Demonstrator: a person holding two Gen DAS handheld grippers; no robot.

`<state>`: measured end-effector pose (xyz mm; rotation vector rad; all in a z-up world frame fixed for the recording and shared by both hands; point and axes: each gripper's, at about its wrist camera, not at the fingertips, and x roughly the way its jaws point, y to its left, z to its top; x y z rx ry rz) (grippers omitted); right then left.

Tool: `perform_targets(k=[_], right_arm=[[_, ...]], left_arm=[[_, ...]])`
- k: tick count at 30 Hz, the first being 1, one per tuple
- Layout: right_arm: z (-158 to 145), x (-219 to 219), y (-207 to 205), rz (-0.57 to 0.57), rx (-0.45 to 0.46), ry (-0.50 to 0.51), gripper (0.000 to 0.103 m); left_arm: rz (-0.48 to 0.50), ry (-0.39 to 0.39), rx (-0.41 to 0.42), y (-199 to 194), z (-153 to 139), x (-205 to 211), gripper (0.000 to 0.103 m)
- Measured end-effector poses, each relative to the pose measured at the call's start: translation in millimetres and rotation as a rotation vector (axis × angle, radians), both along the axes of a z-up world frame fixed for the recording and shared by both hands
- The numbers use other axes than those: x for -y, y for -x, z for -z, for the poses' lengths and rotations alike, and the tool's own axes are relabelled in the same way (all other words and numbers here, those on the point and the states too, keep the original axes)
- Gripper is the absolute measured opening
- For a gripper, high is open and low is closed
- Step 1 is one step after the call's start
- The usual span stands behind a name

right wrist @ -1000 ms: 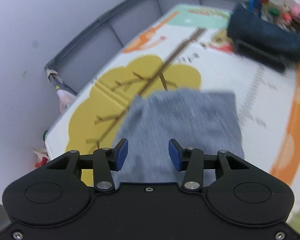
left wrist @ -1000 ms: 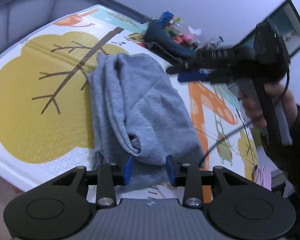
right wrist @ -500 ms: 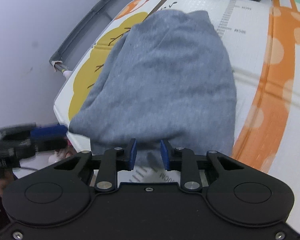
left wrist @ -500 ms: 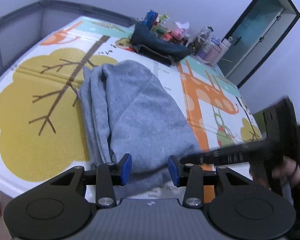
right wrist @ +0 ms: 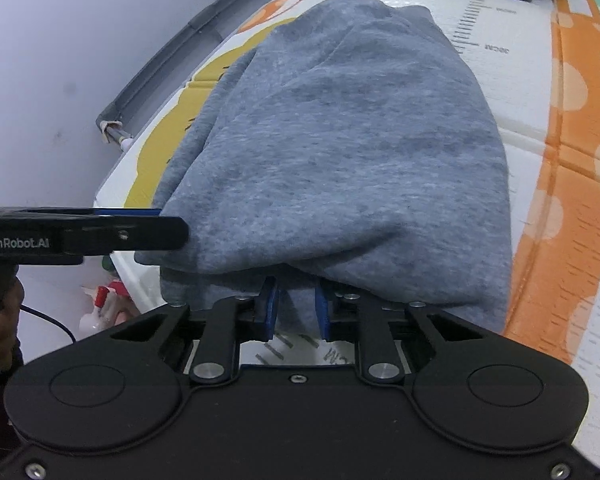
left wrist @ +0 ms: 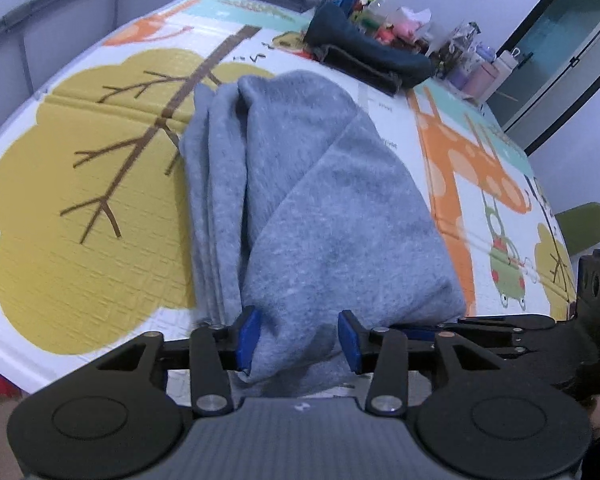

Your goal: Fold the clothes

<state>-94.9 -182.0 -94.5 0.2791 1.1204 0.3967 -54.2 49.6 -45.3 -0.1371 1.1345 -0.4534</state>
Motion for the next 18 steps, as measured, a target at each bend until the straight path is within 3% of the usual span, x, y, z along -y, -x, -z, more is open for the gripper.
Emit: perform_targets(k=[2, 5, 8, 11, 18], right_arm=[[5.2, -1.9, -1.6, 0.001, -0.007, 0.002, 0.017], [8.1, -2.0, -1.5, 0.006, 0.005, -0.001, 0.016], [6.7, -0.1, 1.5, 0.055, 0.058, 0.084, 0.009], [10.0, 15.6, -0.2, 0.155, 0.033, 0.133, 0.0], [13.4, 43.4, 0.4, 0.28, 0.014, 0.196, 0.0]], left_arm=[[-0.002, -0.011, -0.002, 0.4, 2.3, 2.3, 0.021], [-0.006, -0.027, -0.006, 0.5, 4.4, 2.7, 0.013], [-0.011, -0.054, -0.017, 0.8, 7.4, 2.7, 0.011], [0.001, -0.081, -0.022, 2.2, 9.7, 5.7, 0.011], [0.031, -0.077, -0.07, 5.6, 15.9, 7.6, 0.011]])
